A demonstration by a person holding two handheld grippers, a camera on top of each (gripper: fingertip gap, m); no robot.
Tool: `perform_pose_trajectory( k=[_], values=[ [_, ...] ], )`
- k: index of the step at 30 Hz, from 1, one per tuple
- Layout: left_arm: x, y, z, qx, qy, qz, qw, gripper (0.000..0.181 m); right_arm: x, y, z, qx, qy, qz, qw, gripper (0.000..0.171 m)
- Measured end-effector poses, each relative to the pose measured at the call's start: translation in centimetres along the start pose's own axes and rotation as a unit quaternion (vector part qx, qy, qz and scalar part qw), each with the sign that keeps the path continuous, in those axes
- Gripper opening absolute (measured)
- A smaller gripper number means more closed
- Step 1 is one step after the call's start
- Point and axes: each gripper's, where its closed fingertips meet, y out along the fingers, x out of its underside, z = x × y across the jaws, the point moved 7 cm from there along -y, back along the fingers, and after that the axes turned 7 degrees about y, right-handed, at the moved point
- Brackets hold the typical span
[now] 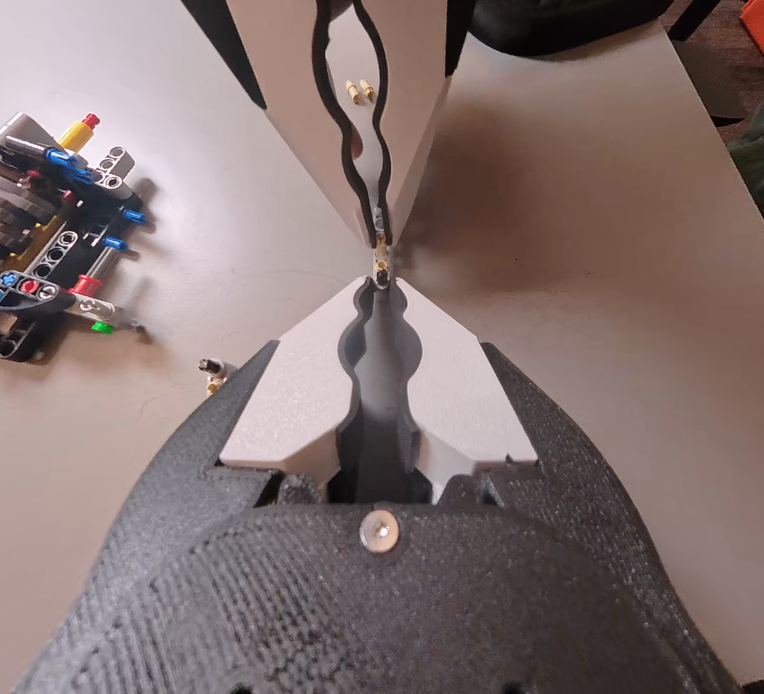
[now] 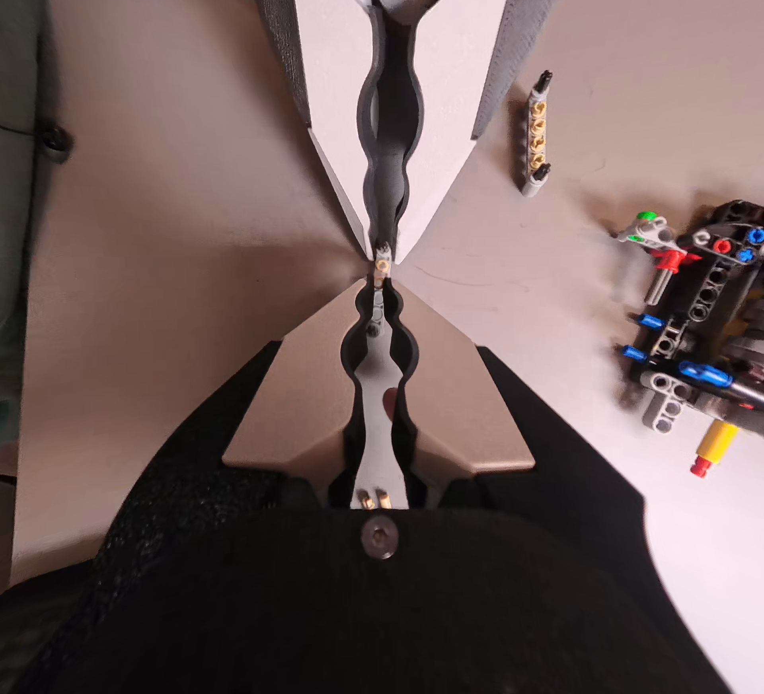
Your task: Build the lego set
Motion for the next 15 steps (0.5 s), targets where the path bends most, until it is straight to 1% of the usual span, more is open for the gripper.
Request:
perform_pose_trajectory(
  k=[3,5,12,15],
  values=[
    [-0.01,0.0,-0.01,0.002,0.0,0.0,1.0,0.007,0.46,-0.1,0.11,-0.012,0.009,0.03,0.999,0.003],
    [-0.01,0.01,0.02,0.003,0.001,0.0,1.0,0.007,0.53,-0.1,0.1,-0.015,0.004,0.035,0.999,0.003],
    [0.0,-0.03,0.0,0.007,-0.002,0.001,1.0,0.006,0.08,0.12,0.07,-0.011,-0.02,0.028,0.999,0.003],
    [0.0,-0.04,-0.02,0.008,-0.003,0.001,1.0,0.007,-0.07,0.12,-0.1,0.009,-0.049,0.01,0.999,0.003]
  ],
)
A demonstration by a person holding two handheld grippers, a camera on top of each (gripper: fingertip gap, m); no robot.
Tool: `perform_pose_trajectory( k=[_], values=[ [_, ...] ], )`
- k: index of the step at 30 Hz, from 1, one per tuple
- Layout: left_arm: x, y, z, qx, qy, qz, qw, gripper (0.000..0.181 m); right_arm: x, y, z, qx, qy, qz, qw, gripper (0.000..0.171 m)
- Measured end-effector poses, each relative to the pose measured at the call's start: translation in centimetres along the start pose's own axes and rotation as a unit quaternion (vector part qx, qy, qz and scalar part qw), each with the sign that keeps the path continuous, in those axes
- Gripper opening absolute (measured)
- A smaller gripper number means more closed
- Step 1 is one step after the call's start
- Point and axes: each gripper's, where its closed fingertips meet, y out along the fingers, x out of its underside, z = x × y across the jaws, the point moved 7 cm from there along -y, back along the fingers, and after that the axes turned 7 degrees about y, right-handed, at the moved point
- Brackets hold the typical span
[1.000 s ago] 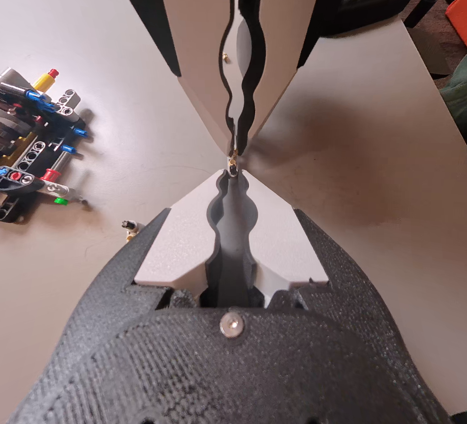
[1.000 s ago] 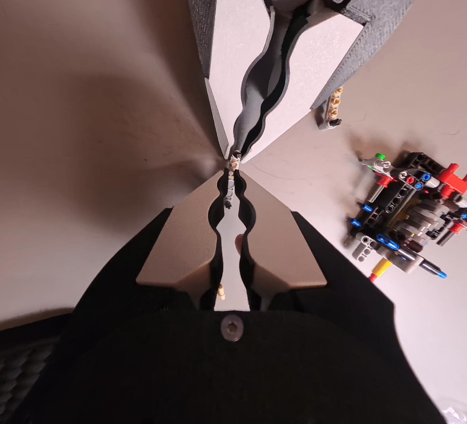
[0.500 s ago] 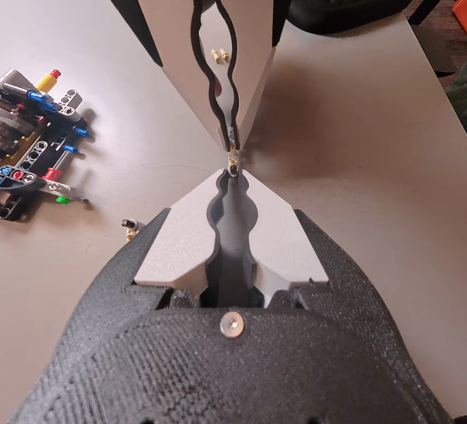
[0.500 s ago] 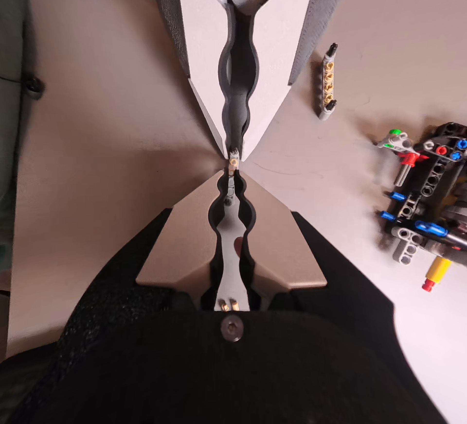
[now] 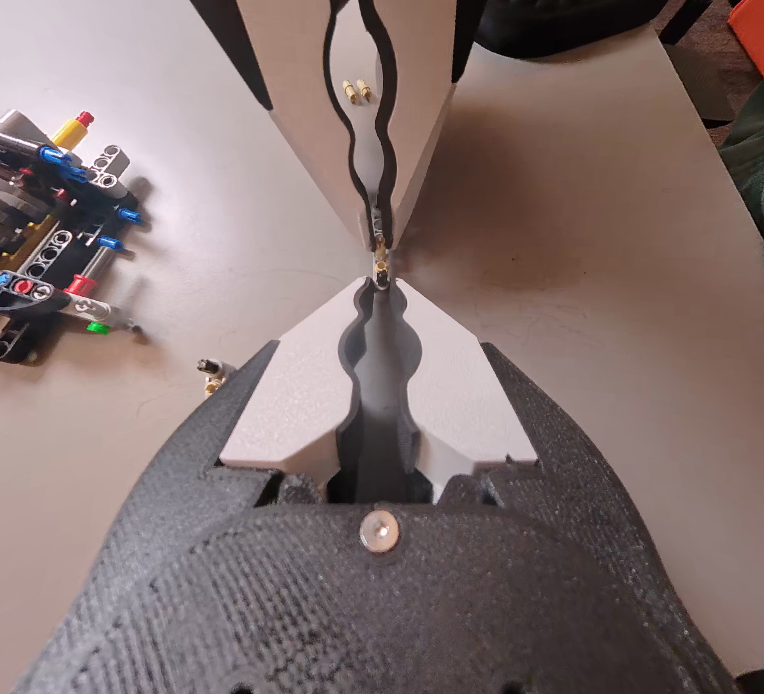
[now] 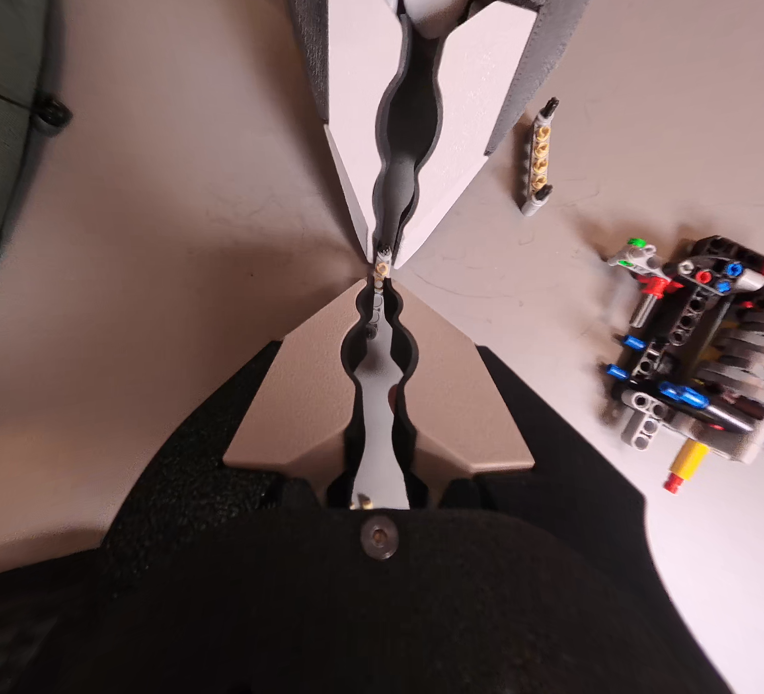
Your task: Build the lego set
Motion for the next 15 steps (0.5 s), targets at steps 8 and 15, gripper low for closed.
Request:
perform_pose_trajectory(
  k=[8,15],
  values=[
    [0.1,-0.1,0.0,0.003,-0.001,0.0,1.0,0.007,-0.5,0.2,-0.7,0.054,-0.057,-0.078,0.994,0.003],
    [0.1,-0.1,0.0,0.004,-0.003,0.001,1.0,0.007,-1.7,0.5,-0.6,0.042,-0.077,-0.156,0.984,0.003]
  ],
)
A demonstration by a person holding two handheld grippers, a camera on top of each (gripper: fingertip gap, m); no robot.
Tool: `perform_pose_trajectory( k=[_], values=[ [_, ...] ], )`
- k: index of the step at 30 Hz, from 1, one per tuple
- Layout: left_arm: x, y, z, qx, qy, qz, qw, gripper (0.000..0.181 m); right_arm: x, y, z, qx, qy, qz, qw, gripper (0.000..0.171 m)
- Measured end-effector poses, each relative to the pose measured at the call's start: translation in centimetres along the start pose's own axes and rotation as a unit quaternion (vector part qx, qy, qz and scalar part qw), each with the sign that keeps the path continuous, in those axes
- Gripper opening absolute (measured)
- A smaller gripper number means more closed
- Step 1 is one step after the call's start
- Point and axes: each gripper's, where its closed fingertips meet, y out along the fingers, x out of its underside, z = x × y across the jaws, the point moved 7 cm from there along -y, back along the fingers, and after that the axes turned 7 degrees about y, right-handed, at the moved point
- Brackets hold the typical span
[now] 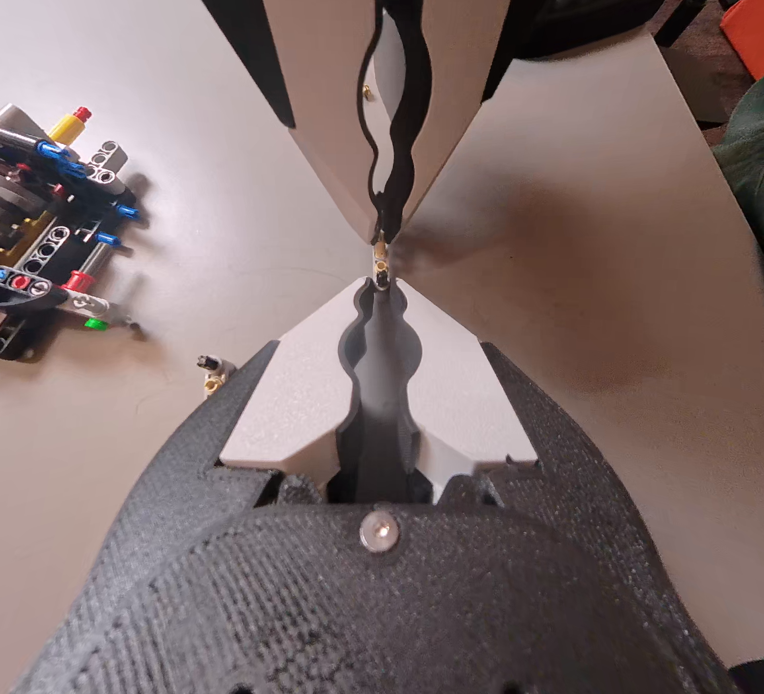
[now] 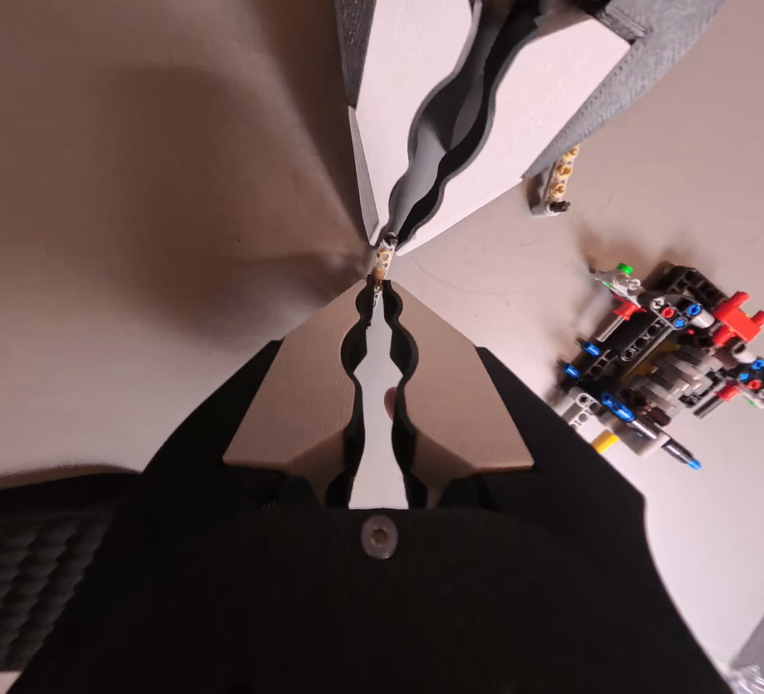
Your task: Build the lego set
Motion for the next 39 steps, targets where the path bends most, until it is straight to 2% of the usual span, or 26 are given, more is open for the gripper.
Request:
perform_pose_trajectory(
  k=[5,11,19,26,39],
  values=[
    [0.0,-0.1,-0.1,0.01,-0.009,0.005,1.0,0.006,-1.1,0.1,-0.4,0.029,-0.07,-0.066,0.995,0.003],
    [0.0,0.0,-0.3,0.014,-0.012,0.005,1.0,0.006,-2.2,0.5,-1.0,0.059,-0.169,-0.164,0.97,0.003],
    [-0.1,0.1,-0.3,0.01,0.0,0.002,1.0,0.006,-2.6,0.8,-1.3,0.06,-0.216,-0.205,0.953,0.003],
    [-0.1,0.1,-0.3,0.008,-0.009,0.002,1.0,0.006,-2.4,0.7,-0.7,0.028,-0.132,-0.177,0.975,0.003],
    [-0.1,0.1,-0.3,0.009,-0.011,0.002,1.0,0.006,-2.3,0.7,-0.4,0.019,-0.079,-0.157,0.984,0.003]
  ],
)
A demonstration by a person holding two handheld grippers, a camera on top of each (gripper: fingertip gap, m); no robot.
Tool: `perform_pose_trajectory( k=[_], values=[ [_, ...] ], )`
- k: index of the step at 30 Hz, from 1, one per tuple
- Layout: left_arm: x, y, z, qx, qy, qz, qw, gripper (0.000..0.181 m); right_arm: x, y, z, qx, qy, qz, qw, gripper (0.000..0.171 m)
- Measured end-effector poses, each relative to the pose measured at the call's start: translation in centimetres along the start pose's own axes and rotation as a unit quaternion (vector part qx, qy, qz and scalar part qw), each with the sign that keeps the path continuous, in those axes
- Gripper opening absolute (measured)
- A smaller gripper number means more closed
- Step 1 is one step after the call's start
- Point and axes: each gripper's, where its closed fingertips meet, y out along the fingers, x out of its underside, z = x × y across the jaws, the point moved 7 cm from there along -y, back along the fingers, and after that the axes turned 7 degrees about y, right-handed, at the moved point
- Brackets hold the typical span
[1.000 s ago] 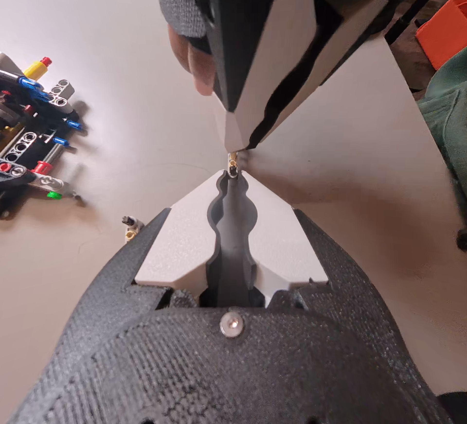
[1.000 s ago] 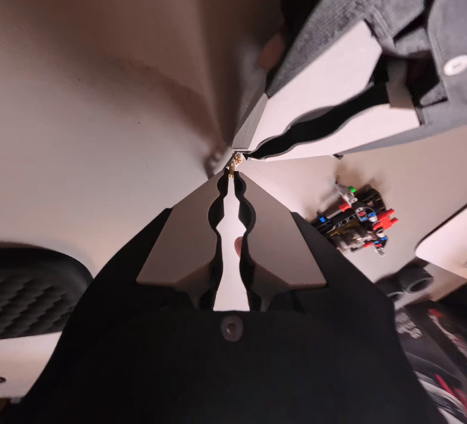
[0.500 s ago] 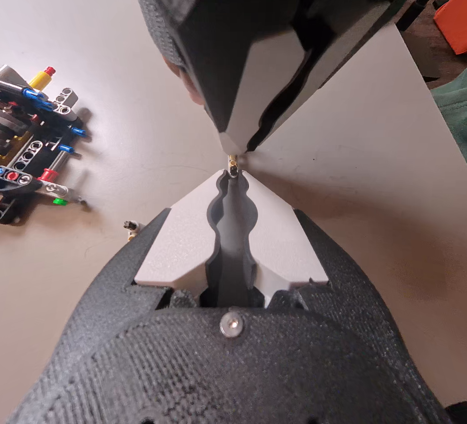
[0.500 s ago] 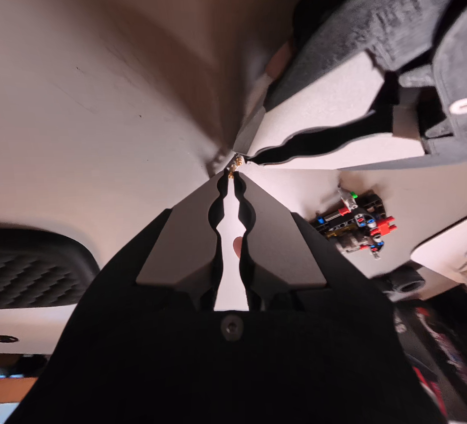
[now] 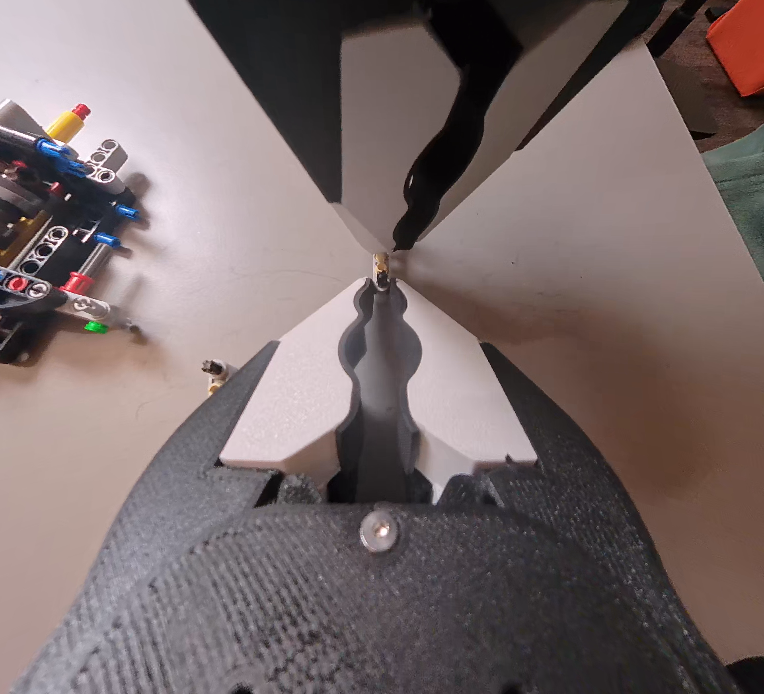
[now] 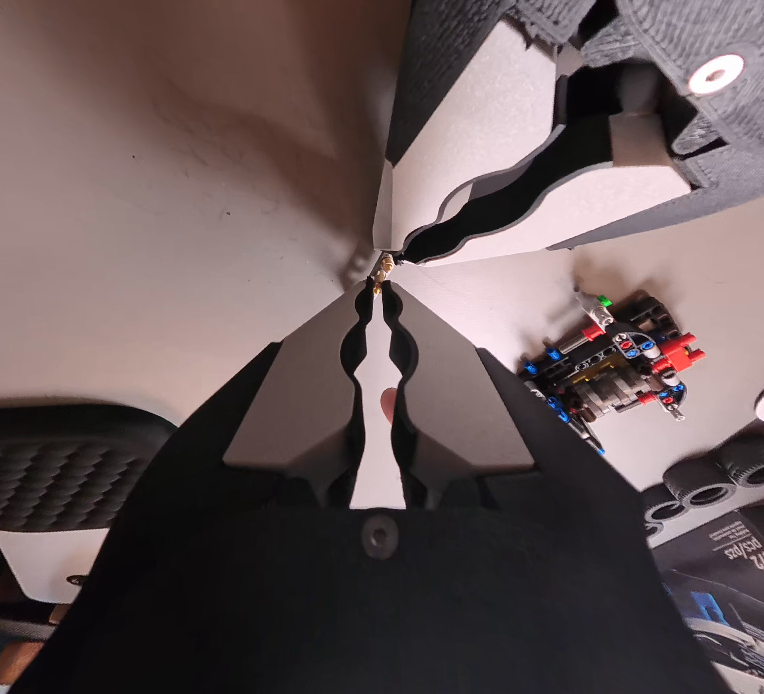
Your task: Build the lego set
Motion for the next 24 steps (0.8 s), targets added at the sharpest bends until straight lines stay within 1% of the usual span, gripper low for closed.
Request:
perform_pose_trajectory(
  k=[2,6,11,15,19,22,24],
  values=[
    [0.0,0.0,0.0,0.001,0.0,0.0,1.0,0.006,-0.2,0.0,0.1,-0.003,-0.021,-0.018,1.0,0.002],
    [0.0,0.0,0.0,0.003,-0.001,0.001,1.0,0.006,-0.9,0.0,-0.1,-0.002,-0.093,-0.064,0.994,0.003],
    [0.1,0.0,0.0,0.008,-0.003,0.001,1.0,0.006,-1.3,0.1,-0.3,0.002,-0.147,-0.087,0.985,0.002],
    [0.1,-0.1,0.0,0.006,-0.004,0.001,1.0,0.006,-1.5,0.2,-0.1,-0.013,-0.107,-0.076,0.991,0.002],
    [0.1,-0.1,0.0,0.007,-0.01,0.002,1.0,0.006,-1.2,0.1,-0.1,-0.007,-0.077,-0.06,0.995,0.002],
    [0.1,-0.1,0.1,0.003,-0.005,0.001,1.0,0.006,-0.7,0.2,0.1,-0.017,-0.014,-0.021,1.0,0.003],
    [0.1,-0.1,0.1,0.003,-0.005,0.001,1.0,0.006,-0.5,0.2,0.2,-0.022,0.009,-0.009,1.0,0.003]
  ],
)
